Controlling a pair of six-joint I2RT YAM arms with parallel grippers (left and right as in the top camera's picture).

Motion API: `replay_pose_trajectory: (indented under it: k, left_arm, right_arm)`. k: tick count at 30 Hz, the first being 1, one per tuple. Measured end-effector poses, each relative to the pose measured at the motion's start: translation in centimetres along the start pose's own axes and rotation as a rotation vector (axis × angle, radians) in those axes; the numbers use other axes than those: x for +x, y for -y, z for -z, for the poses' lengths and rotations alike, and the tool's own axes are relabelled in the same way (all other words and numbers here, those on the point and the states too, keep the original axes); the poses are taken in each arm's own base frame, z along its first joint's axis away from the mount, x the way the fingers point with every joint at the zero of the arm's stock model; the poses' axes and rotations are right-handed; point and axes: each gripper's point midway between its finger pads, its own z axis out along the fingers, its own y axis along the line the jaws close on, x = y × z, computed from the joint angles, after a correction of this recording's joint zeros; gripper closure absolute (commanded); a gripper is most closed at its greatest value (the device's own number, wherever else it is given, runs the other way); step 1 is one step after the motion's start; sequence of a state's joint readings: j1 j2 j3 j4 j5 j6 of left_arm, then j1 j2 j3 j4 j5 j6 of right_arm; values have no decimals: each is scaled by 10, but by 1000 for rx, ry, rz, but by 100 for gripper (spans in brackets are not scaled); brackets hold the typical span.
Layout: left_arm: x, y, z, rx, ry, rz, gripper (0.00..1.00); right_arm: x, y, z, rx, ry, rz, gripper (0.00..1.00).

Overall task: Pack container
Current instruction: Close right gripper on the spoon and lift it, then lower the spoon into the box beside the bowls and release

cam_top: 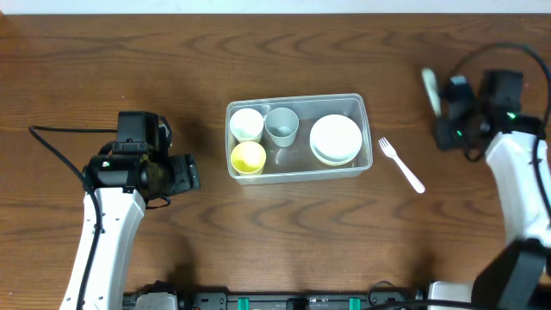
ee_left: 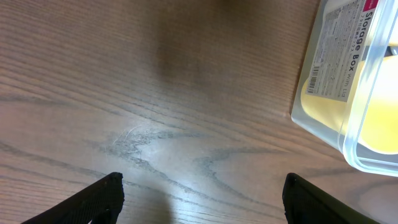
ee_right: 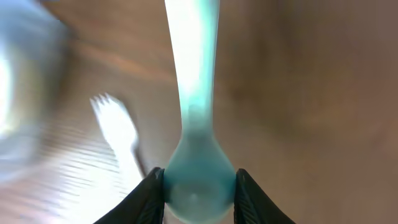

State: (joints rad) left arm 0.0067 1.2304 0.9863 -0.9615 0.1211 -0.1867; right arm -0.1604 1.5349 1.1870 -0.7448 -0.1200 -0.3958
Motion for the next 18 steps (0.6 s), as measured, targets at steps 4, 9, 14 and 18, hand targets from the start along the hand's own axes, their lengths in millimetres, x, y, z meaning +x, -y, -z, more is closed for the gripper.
replay_pose_trajectory:
  k: [4,9,14,18]
  left_arm:
    - [0,0,0,0,0,0,18]
    - [0,0,0,0,0,0,18]
    - [0,0,0,0,0,0,18]
    - [0,0,0,0,0,0,18]
  right_arm:
    - [-41,-70,30,-76,99,254,99]
    - [-38,-154,37,-191,101,599,99]
    - [-28,-202,41,-257,114,851,99]
    - [-20,-218,40,-285,102,949,99]
